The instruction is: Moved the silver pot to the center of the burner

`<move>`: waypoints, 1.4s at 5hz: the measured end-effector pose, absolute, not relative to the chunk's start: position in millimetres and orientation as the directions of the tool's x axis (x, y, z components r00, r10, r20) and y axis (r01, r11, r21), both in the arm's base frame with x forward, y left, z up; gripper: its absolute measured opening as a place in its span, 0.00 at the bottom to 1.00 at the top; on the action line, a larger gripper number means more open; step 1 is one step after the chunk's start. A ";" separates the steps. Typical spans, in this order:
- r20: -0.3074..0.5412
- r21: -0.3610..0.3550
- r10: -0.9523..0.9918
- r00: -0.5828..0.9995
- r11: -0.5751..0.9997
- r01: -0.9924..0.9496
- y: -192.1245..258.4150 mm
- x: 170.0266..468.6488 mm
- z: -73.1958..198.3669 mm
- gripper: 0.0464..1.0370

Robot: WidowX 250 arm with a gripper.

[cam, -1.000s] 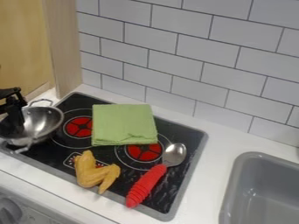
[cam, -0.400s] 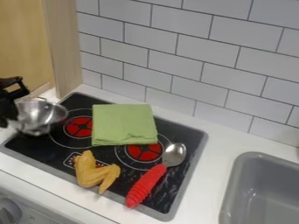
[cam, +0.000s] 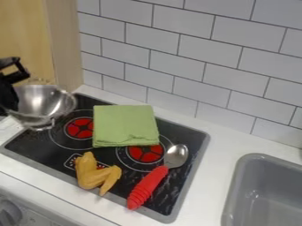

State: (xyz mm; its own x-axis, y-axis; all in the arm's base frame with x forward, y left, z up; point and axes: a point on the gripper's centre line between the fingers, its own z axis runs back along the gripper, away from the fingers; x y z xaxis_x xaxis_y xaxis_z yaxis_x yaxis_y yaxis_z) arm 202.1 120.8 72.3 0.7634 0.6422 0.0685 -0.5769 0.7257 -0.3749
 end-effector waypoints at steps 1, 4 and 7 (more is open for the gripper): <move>0.098 -0.402 0.666 0.739 0.706 -0.583 113.8 208.2 82.1 0.02; 0.076 -0.367 0.647 0.759 0.726 -0.582 73.1 271.5 42.8 0.02; 0.101 -0.313 0.568 0.817 0.798 -0.515 49.7 297.3 24.0 0.02</move>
State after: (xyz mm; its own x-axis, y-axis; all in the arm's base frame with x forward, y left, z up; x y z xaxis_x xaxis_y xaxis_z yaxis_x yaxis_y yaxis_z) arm 297.3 49.7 24.0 0.8170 0.5677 0.1015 -0.5153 0.7976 -0.3135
